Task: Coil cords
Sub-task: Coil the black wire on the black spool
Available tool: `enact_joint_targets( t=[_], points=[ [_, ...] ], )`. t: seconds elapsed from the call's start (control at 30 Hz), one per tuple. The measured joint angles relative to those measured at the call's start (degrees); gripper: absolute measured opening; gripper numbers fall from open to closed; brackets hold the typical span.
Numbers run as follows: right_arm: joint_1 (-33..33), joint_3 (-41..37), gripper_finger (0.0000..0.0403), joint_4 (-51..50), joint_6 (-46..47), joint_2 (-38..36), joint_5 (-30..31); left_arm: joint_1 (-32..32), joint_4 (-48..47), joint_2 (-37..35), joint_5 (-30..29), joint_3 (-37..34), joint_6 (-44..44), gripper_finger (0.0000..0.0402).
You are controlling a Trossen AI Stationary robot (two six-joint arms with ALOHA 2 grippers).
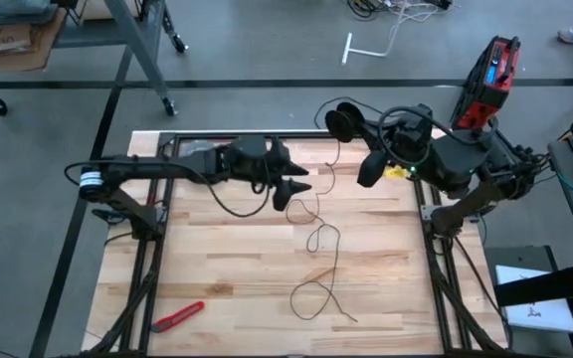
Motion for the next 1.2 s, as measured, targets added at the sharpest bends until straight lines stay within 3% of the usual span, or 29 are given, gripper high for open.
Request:
enact_joint_targets(
  t=[0.07,0.23,0.43,0.67,0.8,0.93,0.97,1.07,1.2],
  points=[
    [0.0,0.0,0.0,0.0,-0.06,0.11,-0.01,-0.45,7.23,0.21,2.31,-3.37,-0.53,0.0229],
    [0.0,0.0,0.0,-0.01,0.58,0.4,-0.02,-1.36,22.26,1.79,0.91,-7.92,-0.96,0.0237],
    [0.0,0.0,0.0,0.13,0.91,0.52,0.01,-1.28,20.66,5.77,-4.16,-7.16,-4.1,0.0231],
    [0.0,0.0,0.0,0.84,0.32,0.53,0.01,-1.64,19.83,10.4,-1.7,-3.28,-6.03,0.0207],
    [0.0,0.0,0.0,0.87,0.26,0.56,0.01,-1.75,11.85,12.13,-1.51,0.46,-5.77,0.0163],
    [0.0,0.0,0.0,0.87,0.23,0.7,0.0,-1.69,3.61,12.5,1.05,4.7,-5.31,0.0036],
    [0.0,0.0,0.0,0.85,0.11,0.75,0.01,-1.85,2.47,12.21,1.47,6.11,-6.11,0.002],
    [0.0,0.0,0.0,0.85,-0.11,0.78,0.01,-2.6,-7.04,9.9,2.29,12.27,-6.47,0.0004],
    [0.0,0.0,0.0,0.84,-0.72,0.78,0.44,-2.82,-24.38,9.21,7.55,24.21,-4.67,0.0001]
  ],
)
